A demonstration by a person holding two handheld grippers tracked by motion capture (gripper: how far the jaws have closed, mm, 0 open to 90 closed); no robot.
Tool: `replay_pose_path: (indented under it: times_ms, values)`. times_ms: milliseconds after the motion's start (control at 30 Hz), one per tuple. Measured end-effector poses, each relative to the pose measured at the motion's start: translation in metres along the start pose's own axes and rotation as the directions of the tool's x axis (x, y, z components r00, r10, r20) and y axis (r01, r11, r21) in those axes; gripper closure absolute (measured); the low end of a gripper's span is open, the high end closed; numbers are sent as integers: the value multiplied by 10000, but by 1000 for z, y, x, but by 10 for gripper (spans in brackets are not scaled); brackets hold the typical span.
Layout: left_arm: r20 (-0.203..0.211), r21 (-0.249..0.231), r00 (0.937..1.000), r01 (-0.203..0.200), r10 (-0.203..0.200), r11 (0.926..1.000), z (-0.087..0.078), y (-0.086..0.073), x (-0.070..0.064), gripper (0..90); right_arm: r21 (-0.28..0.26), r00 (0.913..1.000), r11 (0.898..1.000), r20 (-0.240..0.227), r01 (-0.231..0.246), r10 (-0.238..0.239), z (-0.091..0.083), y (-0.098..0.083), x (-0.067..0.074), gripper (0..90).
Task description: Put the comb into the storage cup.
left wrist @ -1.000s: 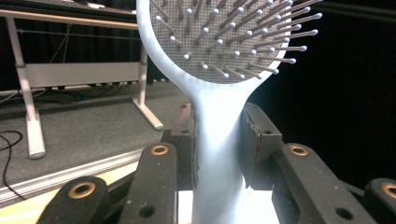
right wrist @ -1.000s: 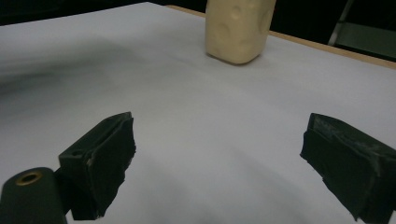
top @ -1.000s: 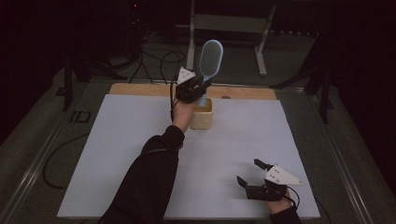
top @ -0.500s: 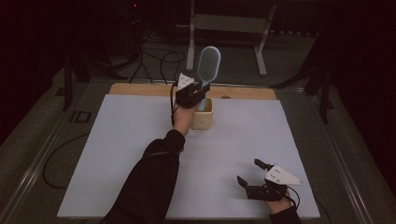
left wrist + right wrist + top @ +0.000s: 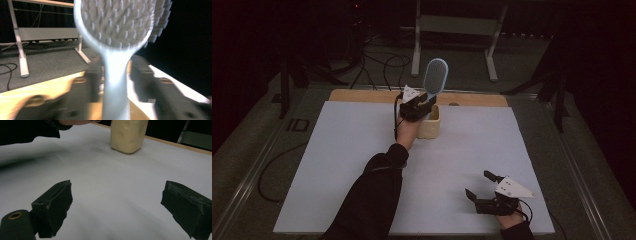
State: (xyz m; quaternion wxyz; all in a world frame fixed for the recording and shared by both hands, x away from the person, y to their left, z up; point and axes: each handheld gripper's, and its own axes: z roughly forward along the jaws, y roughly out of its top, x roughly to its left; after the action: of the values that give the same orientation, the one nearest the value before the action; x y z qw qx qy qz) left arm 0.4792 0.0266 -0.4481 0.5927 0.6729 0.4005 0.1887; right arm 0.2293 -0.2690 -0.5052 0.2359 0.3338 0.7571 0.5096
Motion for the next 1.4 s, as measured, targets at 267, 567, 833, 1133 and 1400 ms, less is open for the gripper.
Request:
replay_pose_path:
  times_ms: [267, 567, 833, 1133, 1400]
  values:
    - [271, 219, 9992, -297, 291, 9993, -5, 4, 1, 70, 15, 10000, 10000, -29, -17, 17, 1, 0, 1, 91]
    - [293, 164, 9963, -815, 810, 9965, -9, 1, 0, 0, 38, 10000, 10000, -15, 10, -10, 1, 0, 1, 91]
    - [570, 551, 9945, -914, 882, 9943, -17, 7, 0, 0, 50, 10000, 10000, 17, 8, -8, 1, 0, 1, 91]
    - [1122, 1131, 9886, -1128, 1002, 9871, -25, 14, 0, 0, 38, 10000, 10000, 39, -7, 7, 0, 0, 0, 91]
    - [1758, 1822, 9783, -1418, 1097, 9730, -36, 16, -1, 0, 8, 10000, 10000, 27, 26, -26, 1, 2, 1, 91]
